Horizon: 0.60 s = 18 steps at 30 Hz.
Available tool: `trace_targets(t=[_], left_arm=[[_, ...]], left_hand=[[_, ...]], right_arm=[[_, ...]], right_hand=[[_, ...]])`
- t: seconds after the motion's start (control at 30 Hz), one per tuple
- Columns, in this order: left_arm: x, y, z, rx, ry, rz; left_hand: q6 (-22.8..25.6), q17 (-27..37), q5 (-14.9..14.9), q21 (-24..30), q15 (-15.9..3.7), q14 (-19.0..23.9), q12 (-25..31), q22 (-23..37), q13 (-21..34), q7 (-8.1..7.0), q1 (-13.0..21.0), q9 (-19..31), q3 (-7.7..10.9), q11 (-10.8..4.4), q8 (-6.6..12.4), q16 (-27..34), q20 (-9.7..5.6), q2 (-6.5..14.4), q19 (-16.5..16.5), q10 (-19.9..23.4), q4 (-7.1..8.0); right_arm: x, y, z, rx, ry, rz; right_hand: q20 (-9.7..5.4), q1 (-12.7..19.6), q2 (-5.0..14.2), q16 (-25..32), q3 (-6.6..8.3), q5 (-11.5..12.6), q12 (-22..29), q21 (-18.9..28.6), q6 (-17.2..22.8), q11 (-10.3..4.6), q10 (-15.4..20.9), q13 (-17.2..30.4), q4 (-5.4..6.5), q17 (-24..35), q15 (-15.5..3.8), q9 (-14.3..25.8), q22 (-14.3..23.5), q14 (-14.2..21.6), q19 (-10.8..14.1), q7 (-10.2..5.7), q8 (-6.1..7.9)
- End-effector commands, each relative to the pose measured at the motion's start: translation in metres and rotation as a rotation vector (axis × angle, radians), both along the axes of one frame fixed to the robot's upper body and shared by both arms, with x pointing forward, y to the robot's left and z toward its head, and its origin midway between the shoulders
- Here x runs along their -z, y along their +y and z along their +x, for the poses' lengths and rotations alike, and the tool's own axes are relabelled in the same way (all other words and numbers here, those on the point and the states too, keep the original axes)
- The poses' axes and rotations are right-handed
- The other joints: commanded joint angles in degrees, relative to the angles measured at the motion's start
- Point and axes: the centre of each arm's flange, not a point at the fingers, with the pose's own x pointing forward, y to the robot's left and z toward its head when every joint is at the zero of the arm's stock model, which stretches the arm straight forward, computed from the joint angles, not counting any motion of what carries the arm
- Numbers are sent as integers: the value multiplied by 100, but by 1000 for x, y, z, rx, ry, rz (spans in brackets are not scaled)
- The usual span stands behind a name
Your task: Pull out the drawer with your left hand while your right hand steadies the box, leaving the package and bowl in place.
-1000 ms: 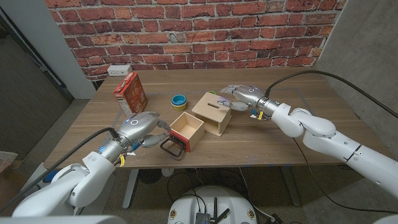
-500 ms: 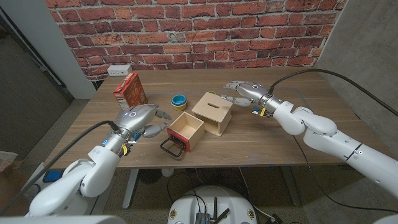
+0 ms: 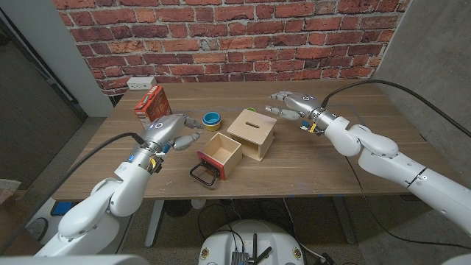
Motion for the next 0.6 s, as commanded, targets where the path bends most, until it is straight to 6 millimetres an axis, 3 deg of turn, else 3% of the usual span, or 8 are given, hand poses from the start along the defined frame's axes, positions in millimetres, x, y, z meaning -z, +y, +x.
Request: trace_targets(t=[0.03, 0.5, 0.6], left_arm=[[-13, -6, 23, 38, -6, -95], [-19, -5, 41, 75, -17, -263], [-18, -4, 47, 100, 4, -295]], left_hand=[[-53, 1, -8, -31, -637, -31, -11, 7, 3, 8, -54, 11, 56, -10, -12, 4, -916, -13, 15, -41, 9], [-358, -6, -16, -12, -615, -370, -24, 8, 11, 45, -194, 19, 140, 5, -39, -17, -908, -99, 108, -376, -5], [-450, 0, -29, -23, -606, -473, -3, 7, 15, 90, -380, 16, 129, 5, -27, 2, -913, -148, 99, -467, 47]], right_arm=[[-9, -8, 10, -6, 18, 51], [-11, -18, 17, 5, 37, 135], [-11, -21, 18, -16, 48, 189]], right_hand=[[-125, -10, 197, 14, 42, 39, 45, 52, 37, -22, 34, 19, -7, 2, -221, 17, 10, 25, 94, -41, -13], [-43, 25, 184, 2, 64, 39, 19, 66, -8, -3, -46, 21, -50, -7, -134, 17, 12, 2, 216, -57, -28], [13, 18, 177, 2, 52, 35, 18, 48, -18, 19, -60, 22, -55, 6, -95, 17, 12, -23, 189, -56, -30]])
